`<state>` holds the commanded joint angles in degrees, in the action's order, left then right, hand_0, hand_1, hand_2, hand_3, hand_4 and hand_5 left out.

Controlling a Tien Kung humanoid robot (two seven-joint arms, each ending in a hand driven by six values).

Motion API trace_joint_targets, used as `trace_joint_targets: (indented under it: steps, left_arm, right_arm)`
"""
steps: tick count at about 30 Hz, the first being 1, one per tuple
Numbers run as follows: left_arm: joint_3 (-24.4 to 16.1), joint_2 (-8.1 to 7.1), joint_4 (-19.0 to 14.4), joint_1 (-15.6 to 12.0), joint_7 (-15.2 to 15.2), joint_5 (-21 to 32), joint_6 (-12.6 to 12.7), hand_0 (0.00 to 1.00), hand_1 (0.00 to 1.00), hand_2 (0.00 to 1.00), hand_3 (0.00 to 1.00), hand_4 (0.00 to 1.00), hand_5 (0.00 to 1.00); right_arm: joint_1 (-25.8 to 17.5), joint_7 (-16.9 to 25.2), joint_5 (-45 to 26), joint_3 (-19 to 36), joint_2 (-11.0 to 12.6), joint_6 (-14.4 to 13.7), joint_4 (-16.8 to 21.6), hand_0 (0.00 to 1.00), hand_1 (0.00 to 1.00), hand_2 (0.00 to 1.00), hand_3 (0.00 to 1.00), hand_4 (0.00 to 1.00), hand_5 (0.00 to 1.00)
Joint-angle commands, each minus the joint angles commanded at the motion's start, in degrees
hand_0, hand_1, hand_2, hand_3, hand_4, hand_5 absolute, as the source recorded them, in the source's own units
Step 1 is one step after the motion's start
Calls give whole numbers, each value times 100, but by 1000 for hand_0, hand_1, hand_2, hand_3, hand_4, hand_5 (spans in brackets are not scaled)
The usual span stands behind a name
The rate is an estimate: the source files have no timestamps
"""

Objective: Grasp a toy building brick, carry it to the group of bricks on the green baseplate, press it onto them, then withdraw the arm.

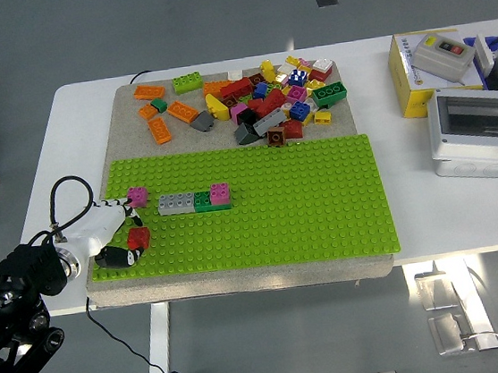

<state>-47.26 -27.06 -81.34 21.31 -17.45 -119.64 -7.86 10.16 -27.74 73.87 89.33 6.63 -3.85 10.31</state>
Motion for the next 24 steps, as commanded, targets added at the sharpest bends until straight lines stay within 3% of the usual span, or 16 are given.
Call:
trace_joint_targets:
  steps: [3, 4, 9, 10, 24]
  left_arm:
    - [-9, 2, 18, 0, 11, 2, -1, 998, 998, 998, 692, 710, 281]
    - [-14, 3, 27, 0, 18, 5, -4, 998, 998, 998, 651, 639, 221]
    - [-37, 11, 97, 0, 57, 24, -13, 998, 998, 998, 651, 639, 221]
    - [-39, 14, 104, -1, 62, 27, -10, 998, 998, 998, 618, 583, 183]
    - [-103, 13, 163, -44, 200, 261, 112, 998, 998, 996, 549, 539, 179]
  right_arm:
    - [0, 2, -6, -2, -1, -2, 0, 660, 590, 576, 753, 444, 998]
    - [0, 3, -10, -4, -1, -2, 0, 660, 590, 576, 755, 445, 998]
    - [-1, 6, -19, -8, -3, -3, 0, 660, 590, 576, 755, 445, 998]
    - [-1, 5, -20, -9, -3, -3, 0, 660, 589, 576, 755, 443, 998]
    - [2, -1, -27, -27, -7, 1, 0, 662, 589, 577, 755, 442, 998]
